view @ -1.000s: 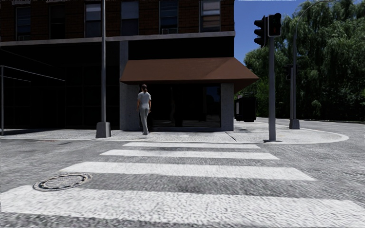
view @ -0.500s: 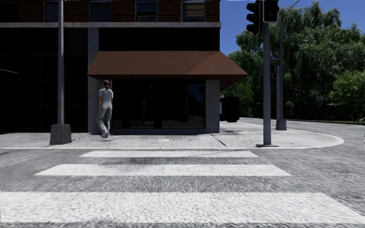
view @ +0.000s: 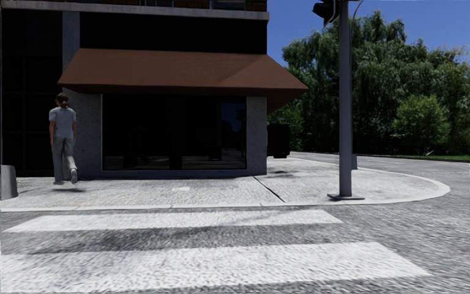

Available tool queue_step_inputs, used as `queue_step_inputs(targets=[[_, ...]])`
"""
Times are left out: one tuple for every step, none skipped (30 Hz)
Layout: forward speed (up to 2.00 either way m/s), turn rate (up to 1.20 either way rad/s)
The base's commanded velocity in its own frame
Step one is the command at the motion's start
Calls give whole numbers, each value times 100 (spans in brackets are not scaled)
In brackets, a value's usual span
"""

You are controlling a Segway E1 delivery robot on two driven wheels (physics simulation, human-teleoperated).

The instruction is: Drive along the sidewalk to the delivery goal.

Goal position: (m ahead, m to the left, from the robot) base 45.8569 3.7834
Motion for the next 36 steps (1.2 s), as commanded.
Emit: queue_step_inputs(targets=[[200, 0], [200, 0], [200, 0], [200, 0], [200, 0], [200, 0], [200, 0], [200, 0], [200, -2], [200, -20], [200, -28], [200, -28], [200, -30], [200, -31], [200, -31], [200, -31], [200, -31], [200, -31], [200, -31], [200, -31], [200, -31], [200, -31], [200, -31], [200, -31], [200, -33], [200, -36], [200, -37], [200, -37], [200, -38], [200, -38], [200, -45], [200, -45], [200, -49], [200, -52], [200, -53], [200, -53]])
